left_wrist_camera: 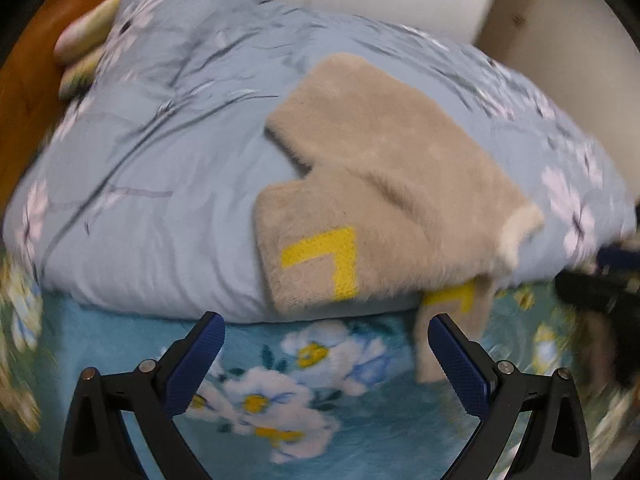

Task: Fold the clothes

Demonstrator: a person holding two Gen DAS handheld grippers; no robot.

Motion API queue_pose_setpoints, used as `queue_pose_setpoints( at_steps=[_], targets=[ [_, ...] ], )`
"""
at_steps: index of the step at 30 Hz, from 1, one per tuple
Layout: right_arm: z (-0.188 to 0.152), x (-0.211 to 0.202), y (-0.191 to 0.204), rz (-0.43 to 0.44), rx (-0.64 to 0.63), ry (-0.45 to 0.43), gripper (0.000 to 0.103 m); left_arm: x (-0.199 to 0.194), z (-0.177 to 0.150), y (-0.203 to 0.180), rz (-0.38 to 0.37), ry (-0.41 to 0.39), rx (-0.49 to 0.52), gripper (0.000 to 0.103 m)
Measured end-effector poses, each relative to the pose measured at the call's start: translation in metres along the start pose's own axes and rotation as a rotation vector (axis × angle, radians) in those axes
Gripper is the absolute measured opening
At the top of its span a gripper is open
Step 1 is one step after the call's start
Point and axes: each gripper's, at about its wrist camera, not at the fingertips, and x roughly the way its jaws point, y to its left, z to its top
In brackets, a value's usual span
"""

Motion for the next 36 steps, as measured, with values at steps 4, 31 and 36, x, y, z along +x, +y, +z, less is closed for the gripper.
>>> queue_pose_setpoints(
  at_steps=[4,31,36],
  targets=[
    [-0.015,0.0,-0.014,-0.014,0.03,0.021,0.103,0.011,-0.004,-0.033,0.114,-0.051,0.275,0.103],
    [-0.088,-0.084,-0.098,0.162,0.334,-0.065,0.103,-0.105,0.121,-0.059,0.179,-0.331,0.305,0.009],
    [-0.107,-0.105,-0.105,0.31,0.433,-0.07,0.103,-0.181,0.132,-0.06,0.129,-0.384,0.292,0.009]
  ],
)
